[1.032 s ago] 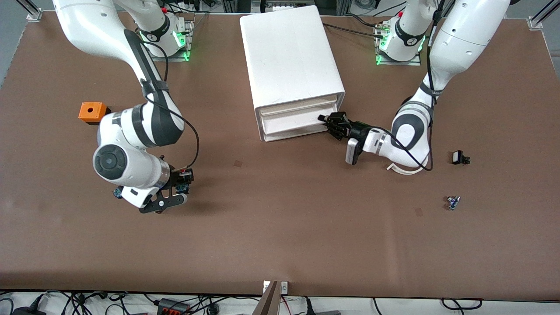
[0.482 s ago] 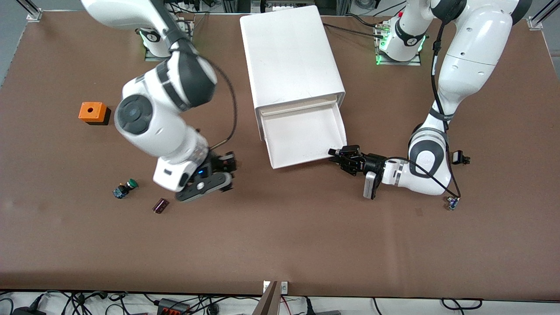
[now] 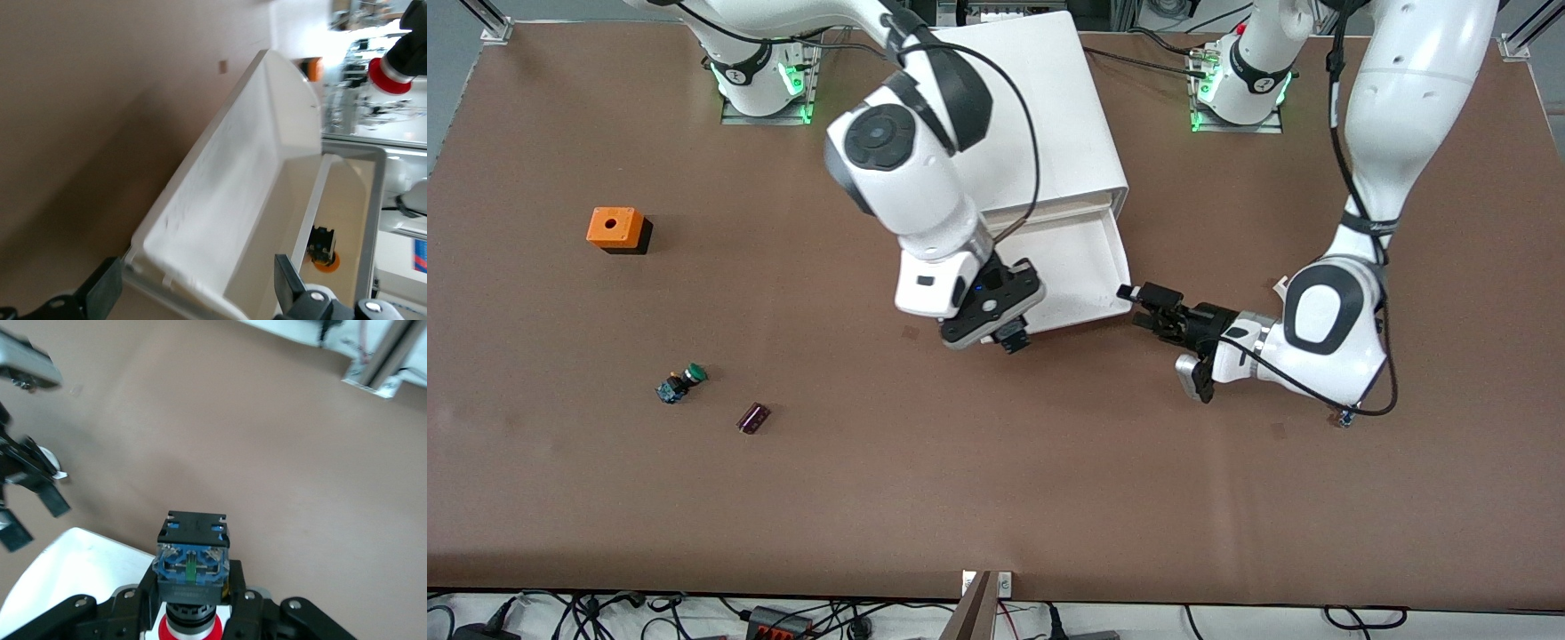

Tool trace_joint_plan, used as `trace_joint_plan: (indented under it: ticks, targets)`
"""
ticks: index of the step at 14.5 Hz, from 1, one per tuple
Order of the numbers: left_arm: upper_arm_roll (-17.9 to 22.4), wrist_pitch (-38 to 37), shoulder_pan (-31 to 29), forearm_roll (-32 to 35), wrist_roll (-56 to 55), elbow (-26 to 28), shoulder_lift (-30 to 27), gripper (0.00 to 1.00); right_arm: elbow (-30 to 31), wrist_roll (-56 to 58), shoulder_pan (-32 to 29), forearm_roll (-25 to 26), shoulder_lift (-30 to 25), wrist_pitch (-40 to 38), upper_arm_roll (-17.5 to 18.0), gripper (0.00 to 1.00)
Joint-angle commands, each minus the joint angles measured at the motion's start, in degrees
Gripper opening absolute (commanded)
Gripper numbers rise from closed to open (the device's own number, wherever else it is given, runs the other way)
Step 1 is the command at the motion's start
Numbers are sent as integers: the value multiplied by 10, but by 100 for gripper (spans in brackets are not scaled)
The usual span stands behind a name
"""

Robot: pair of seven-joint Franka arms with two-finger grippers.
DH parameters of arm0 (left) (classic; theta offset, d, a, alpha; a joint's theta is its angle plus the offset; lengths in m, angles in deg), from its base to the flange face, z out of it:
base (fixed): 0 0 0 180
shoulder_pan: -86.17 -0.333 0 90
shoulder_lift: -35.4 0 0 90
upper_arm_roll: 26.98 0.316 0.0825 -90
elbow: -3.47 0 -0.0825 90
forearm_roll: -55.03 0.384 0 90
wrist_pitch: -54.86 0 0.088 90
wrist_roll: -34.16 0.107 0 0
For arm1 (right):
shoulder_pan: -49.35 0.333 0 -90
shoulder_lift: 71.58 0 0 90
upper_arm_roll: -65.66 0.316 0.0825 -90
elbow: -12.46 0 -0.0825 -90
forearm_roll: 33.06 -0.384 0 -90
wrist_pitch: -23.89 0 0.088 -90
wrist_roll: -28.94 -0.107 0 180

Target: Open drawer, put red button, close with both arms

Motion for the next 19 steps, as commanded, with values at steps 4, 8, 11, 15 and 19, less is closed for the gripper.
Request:
trace_joint_plan:
  ticks: [4,8,11,15,19]
  targets:
    - [-3,-46,8,230,-171,-76,-31,100,-23,-38,34,3,48,-15,-4,0]
    - [-2,-59,39,438,-266,-138,-36,100,-23,-64,34,0,53,-72,-1,0]
    - [3,-18,30,464,-269,-186,6,100,-23,-73,38,-30,69,-81,-1,0]
    - [5,-18,23,465,-266,-180,18,100,-23,-73,47,-52,78,-82,-1,0]
    - [4,-20,24,465,-280,-171,18,100,-26,-78,50,-51,72,-91,-2,100]
